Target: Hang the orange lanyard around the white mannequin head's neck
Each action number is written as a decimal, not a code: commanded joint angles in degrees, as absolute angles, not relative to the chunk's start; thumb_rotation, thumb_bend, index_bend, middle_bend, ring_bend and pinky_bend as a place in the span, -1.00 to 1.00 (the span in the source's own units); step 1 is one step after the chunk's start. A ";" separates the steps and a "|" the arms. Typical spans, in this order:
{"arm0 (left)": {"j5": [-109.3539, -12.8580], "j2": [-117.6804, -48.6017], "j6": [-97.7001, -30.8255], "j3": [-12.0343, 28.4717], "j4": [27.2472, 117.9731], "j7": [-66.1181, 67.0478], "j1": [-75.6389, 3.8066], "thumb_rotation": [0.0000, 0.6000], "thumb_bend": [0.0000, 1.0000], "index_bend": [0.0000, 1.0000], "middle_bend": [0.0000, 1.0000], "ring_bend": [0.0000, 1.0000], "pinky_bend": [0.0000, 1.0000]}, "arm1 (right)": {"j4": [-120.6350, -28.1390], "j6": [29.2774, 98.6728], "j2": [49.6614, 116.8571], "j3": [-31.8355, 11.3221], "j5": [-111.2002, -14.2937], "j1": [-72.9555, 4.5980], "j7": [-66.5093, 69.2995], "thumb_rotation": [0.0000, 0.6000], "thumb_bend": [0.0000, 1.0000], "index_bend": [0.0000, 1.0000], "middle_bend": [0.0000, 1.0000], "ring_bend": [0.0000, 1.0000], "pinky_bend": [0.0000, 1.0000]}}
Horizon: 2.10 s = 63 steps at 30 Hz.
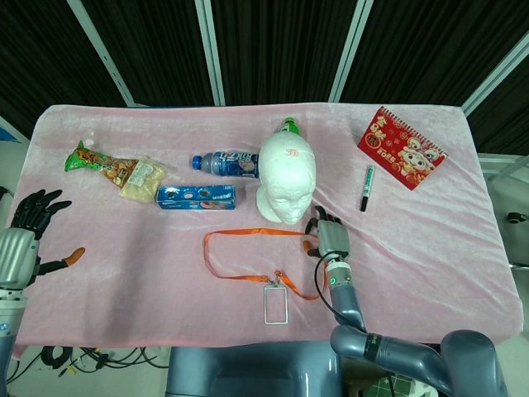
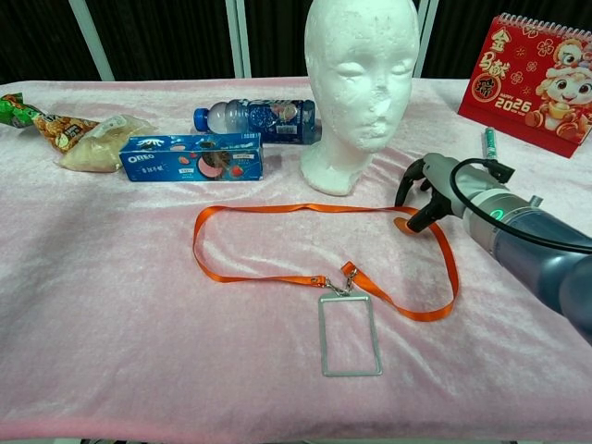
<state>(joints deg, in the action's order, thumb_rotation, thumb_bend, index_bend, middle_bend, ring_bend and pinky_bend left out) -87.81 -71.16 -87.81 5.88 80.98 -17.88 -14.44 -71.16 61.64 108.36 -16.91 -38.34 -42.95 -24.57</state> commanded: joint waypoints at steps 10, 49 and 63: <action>-87.35 -71.28 -87.40 6.16 80.09 -18.33 -14.28 1.00 -0.67 -0.58 -0.81 -1.00 -0.90 | -68.95 60.73 109.52 -17.65 -39.29 -42.84 -24.51 1.00 -0.35 0.12 -0.81 -0.64 -0.64; -82.22 -71.66 -75.25 6.64 85.96 -14.67 -18.29 1.00 -0.48 -0.43 -0.81 -1.00 -0.92 | -66.78 58.02 110.52 -20.19 -40.56 -42.42 -22.95 1.00 -0.15 0.35 -0.78 -0.63 -0.64; -48.41 -74.73 -54.14 14.58 98.17 9.77 -33.85 1.00 -0.48 -0.27 -0.76 -1.00 -0.98 | -69.28 58.57 109.31 -20.22 -40.43 -41.53 -23.47 1.00 -0.13 0.35 -0.78 -0.63 -0.64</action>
